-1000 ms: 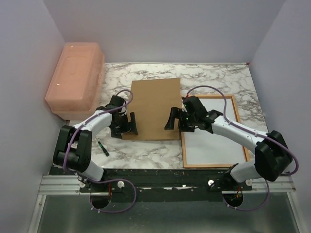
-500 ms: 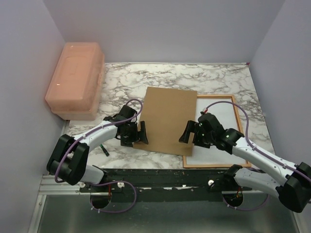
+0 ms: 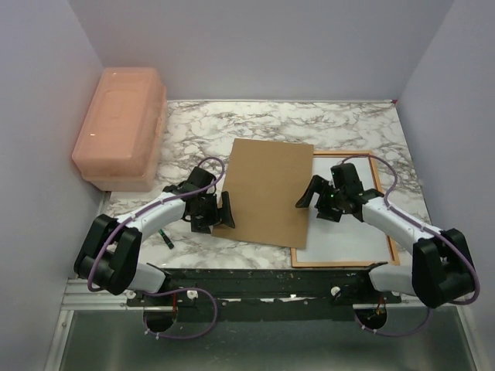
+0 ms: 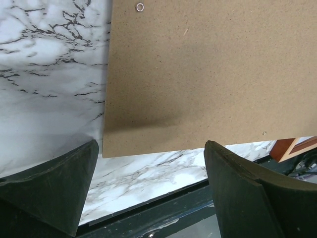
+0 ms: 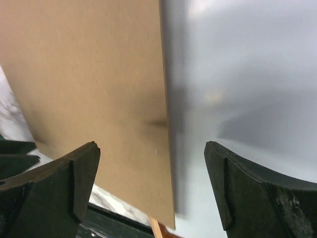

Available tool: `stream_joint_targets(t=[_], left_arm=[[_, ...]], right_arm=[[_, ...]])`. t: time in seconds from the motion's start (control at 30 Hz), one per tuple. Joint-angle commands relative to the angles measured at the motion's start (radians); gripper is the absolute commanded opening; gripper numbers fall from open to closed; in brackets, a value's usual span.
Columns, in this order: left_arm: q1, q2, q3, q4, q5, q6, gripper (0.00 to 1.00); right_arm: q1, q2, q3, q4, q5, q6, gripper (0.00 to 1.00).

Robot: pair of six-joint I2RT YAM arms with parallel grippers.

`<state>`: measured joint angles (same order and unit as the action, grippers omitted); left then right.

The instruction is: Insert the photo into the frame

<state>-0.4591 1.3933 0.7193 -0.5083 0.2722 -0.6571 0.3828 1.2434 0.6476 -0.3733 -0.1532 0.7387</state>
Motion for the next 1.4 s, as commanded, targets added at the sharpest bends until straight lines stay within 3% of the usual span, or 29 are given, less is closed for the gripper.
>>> stream_joint_targets(t=[0.0,0.3,0.5,0.73,0.9,1.03,1.2,1.37], left_arm=[[0.010,0.035,-0.038,0.054,0.013,0.027,0.90],[0.010,0.055,-0.043,0.080,0.033,0.031,0.90],[0.010,0.076,-0.052,0.113,0.064,0.025,0.90],[0.010,0.092,-0.058,0.128,0.065,0.025,0.89],[0.010,0.080,-0.050,0.113,0.061,0.030,0.89],[0.009,0.033,-0.056,0.114,0.069,0.015,0.89],[0.005,-0.044,-0.064,0.131,0.083,-0.021,0.89],[-0.031,-0.089,-0.068,0.172,0.094,-0.078,0.88]], right_arm=[[-0.095,0.098,-0.010,0.190,-0.223,-0.081,0.94],[-0.168,0.272,-0.026,0.497,-0.464,-0.056,0.80],[-0.169,0.294,-0.044,0.599,-0.521,-0.017,0.58],[-0.168,0.191,-0.104,0.651,-0.513,0.062,0.19],[-0.169,0.051,-0.137,0.658,-0.512,0.110,0.10],[-0.168,-0.028,-0.082,0.526,-0.499,0.082,0.01],[-0.169,-0.167,0.066,0.176,-0.283,-0.035,0.01],[-0.168,-0.281,0.195,-0.027,-0.118,-0.085,0.00]])
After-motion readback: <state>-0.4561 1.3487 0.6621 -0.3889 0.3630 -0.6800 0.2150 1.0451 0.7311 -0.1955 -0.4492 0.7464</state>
